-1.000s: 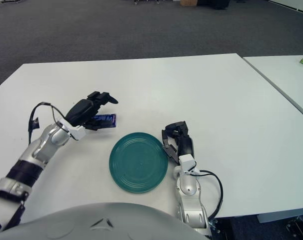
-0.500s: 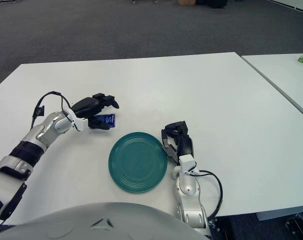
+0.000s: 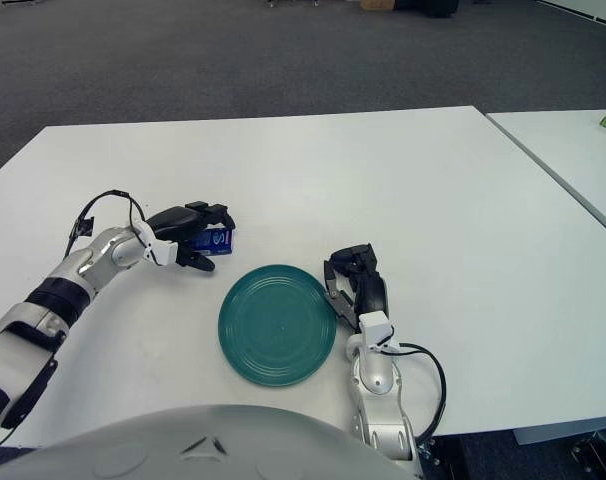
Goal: Put the gum into the plate.
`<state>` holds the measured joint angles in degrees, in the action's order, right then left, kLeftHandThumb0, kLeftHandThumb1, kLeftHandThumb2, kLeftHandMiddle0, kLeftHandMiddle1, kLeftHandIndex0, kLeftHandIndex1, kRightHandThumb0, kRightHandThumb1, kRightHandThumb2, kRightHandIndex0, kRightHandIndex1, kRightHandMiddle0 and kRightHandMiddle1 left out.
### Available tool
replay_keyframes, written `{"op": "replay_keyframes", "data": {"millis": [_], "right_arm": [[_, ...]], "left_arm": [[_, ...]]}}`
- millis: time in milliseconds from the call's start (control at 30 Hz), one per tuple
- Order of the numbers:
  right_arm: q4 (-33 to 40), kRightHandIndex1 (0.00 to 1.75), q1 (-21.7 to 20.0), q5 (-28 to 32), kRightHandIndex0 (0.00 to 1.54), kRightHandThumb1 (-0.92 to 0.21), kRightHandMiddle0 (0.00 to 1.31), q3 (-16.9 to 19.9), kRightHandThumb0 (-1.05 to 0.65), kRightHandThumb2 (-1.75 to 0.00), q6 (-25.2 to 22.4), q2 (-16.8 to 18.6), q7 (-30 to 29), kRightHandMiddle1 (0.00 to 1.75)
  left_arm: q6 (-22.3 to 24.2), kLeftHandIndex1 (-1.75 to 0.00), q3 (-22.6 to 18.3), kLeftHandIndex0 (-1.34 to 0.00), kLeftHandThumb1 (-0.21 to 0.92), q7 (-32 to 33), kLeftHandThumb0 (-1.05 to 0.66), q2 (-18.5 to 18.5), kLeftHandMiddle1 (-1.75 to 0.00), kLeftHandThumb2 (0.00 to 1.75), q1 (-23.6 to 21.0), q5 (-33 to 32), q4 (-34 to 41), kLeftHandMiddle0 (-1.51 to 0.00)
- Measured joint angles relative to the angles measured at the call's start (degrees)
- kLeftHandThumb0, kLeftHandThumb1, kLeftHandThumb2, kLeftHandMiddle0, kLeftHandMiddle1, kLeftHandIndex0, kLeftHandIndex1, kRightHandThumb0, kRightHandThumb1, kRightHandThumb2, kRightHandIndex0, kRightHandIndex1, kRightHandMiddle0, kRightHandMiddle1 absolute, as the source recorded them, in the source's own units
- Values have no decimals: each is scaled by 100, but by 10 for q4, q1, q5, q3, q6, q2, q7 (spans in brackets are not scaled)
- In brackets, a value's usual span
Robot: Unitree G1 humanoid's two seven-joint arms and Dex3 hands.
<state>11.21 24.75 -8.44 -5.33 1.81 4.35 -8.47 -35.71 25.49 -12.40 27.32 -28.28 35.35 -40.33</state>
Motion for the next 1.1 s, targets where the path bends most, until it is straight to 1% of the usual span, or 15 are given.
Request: {"op": "replay_keyframes", "data": {"millis": [200,467,567,633,667,733,800,833,867,900,933,967,1000,1033,1100], "right_arm": [[5,67,3,0,29,-92,18,0,-34,-53,-1,-2,4,175],[6,67,6,2,33,-92,18,2,-34,-53,-1,-3,6,175],[6,68,7,4,33,-92,18,3,-34,-53,-1,-4,7,175],[6,68,7,4,34,-92,18,4,-34,-53,-1,-4,7,175],[6,69,7,5,34,-92,18,4,-34,-53,-1,-5,7,175],[5,69,7,5,35,-92,18,5,-34,-53,0,-5,8,175],[4,70,7,5,36,-92,18,6,-34,-53,1,-7,8,175],[4,70,7,5,36,-92,18,6,-34,-53,1,-7,9,175],[4,70,7,6,36,-92,18,7,-34,-53,1,-8,10,175],[4,71,7,6,37,-92,19,7,-34,-53,2,-8,10,175],[4,71,7,7,37,-92,19,8,-34,-53,2,-9,11,175],[4,71,7,7,37,-92,19,9,-34,-53,2,-9,13,175],[4,71,7,8,37,-92,19,9,-34,-53,3,-10,14,175],[4,72,7,9,37,-92,19,10,-34,-53,3,-10,15,175],[4,72,7,11,37,-92,19,12,-34,-53,4,-11,17,175]], "left_arm": [[5,-116,7,-8,92,5,-105,-5,-25,24,-21,7,-27,-14],[5,-116,11,-7,92,20,-101,-10,-22,22,-32,7,-65,-15],[0,-121,13,-10,92,34,-97,-12,-22,19,-38,7,-84,-17],[-6,-124,16,-13,89,48,-90,-15,-23,16,-43,7,-102,-19],[-8,-127,17,-16,85,55,-82,-17,-29,17,-46,7,-112,-19],[-14,-131,19,-19,77,67,-74,-20,-43,27,-51,7,-129,-15],[-19,-138,21,-23,61,77,-63,-23,-66,53,-55,7,-144,-9],[-20,-140,22,-24,57,80,-61,-24,-71,59,-57,7,-149,-8],[-21,-145,23,-27,51,83,-55,-26,-84,69,-60,7,-156,-6],[-22,-148,24,-28,46,84,-51,-28,-93,77,-63,7,-160,-5],[-22,-149,26,-33,49,86,-49,-29,-98,77,-65,7,-164,-4],[-23,-149,27,-41,54,87,-46,-30,-106,75,-68,7,-168,-3],[-23,-151,28,-45,56,89,-44,-31,-120,77,-71,7,-172,-4],[-24,-153,29,-48,57,90,-42,-32,-129,79,-74,7,-176,-5],[-24,-158,31,-48,57,92,-41,-35,-142,84,-76,6,-182,-8]]}}
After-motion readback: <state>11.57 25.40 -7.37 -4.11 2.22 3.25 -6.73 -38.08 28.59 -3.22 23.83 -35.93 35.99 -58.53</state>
